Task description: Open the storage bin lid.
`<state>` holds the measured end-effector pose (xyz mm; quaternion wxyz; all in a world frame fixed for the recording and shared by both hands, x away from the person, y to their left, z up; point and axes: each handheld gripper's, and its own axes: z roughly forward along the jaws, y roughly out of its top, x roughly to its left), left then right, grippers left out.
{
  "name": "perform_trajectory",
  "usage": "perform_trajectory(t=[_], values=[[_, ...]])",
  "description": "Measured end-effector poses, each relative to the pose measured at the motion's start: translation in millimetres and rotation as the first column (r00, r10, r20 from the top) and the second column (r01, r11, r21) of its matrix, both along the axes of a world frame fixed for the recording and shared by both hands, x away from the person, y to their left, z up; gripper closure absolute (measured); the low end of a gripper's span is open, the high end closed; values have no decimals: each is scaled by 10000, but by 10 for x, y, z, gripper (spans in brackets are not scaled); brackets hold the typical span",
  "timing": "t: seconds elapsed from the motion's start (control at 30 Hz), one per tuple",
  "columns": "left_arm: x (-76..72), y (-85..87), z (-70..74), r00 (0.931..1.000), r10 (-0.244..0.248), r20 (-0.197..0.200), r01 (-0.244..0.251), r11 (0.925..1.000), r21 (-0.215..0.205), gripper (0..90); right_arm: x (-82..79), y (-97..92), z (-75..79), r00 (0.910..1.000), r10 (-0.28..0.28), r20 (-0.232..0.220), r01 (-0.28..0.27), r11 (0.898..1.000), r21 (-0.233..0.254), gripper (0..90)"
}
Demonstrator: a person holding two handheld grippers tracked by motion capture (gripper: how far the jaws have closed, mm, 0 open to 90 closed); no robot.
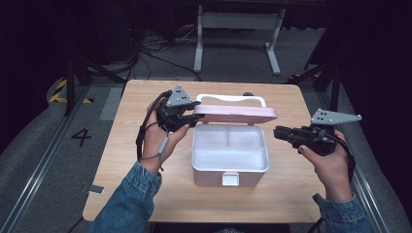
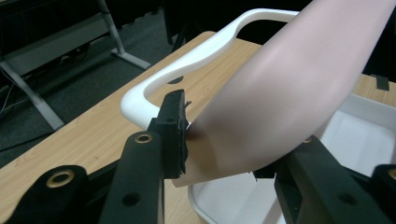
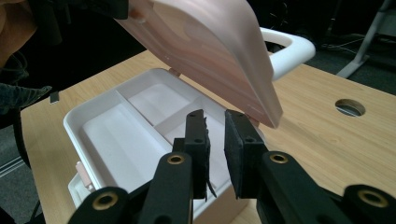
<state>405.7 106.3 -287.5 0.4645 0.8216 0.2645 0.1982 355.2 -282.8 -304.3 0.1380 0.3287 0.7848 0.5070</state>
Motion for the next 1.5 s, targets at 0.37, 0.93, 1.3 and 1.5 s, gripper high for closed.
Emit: perform_trajectory(t=[0.37,0.93,1.3,1.5], values=[[178,-5,81,9998,9,-186,-4,9997,236,711,-77,-207,1,9981,-616,-33,616,9981,43,801],[409,-20,111,9993,52,-369,-42,9996,286,727,13,-406,-104,9934,-1102,-323,1081,9922,-618,723],[618,-32,63,9992,217,-327,-211,9996,179,715,37,-413,-131,9928,-1110,-456,1081,9922,-621,718],[735,-53,34,9981,445,-421,-438,9989,156,697,48,-417,-138,9924,-1135,-480,1105,9920,-609,714]])
